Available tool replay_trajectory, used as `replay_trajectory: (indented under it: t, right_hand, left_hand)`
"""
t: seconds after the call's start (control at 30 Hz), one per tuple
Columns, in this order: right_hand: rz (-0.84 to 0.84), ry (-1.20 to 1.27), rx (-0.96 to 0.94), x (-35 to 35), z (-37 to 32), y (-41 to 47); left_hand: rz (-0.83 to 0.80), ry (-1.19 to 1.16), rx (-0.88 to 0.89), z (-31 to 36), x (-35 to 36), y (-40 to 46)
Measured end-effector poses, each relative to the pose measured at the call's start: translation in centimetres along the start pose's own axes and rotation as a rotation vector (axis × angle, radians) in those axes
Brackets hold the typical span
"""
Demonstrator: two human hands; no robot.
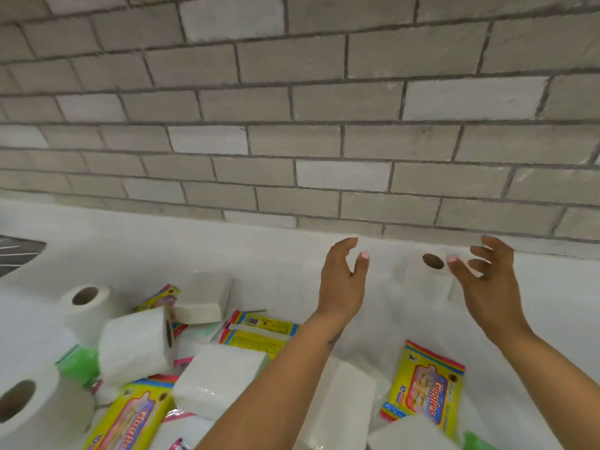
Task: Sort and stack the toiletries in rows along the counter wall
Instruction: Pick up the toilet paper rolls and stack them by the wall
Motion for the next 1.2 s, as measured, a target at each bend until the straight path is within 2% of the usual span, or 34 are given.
replay_trajectory:
  t: [0.23,0.73,0.87,0.93,1.03,1.1,1.2]
  right_hand:
    - [-0.035,0.080,-0.039,3.1,-6.8,-4.7]
    - [-0.209,0.227,-0.110,15.2,-19.1,-18.1]
    - [-0.259,0.228,-0.099,18.7,-20.9,-20.8]
    - [-0.279,0.221,-0.091,20.2,-21.6,-21.7]
    - [-0.304,0.222,-0.081,22.2,-22.6,-22.9]
    - [-0.321,0.225,-0.076,23.4,-23.2,-23.6]
    - [-0.352,0.208,-0.080,25.0,-23.9,-24.5]
  left_hand:
    - [0.073,-0.054,0.030,2.1,-9.0,-2.7]
    - [0.121,0.171,0.096,4.1,-31.3,-9.5]
    - [0.125,0.348,0.012,3.7,-37.3,-11.8]
    - [0.072,0.570,-0.063,2.8,-39.7,-12.5]
    - [-0.080,0.897,-0.272,0.3,-42.0,-13.9]
    - [-0.135,0.971,-0.363,-1.2,-42.8,-14.7]
    - [-0.165,0.990,-0.387,-1.9,-43.2,-15.3]
Point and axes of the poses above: each hand's wrist, its own y-axis towards the middle knuckle, its own x-axis out of the palm, z = x × y, the point moved 7 cm from there along y, towards the middle knuckle, and after that the axes turned 14 degrees about -y, right-handed, at the moved point
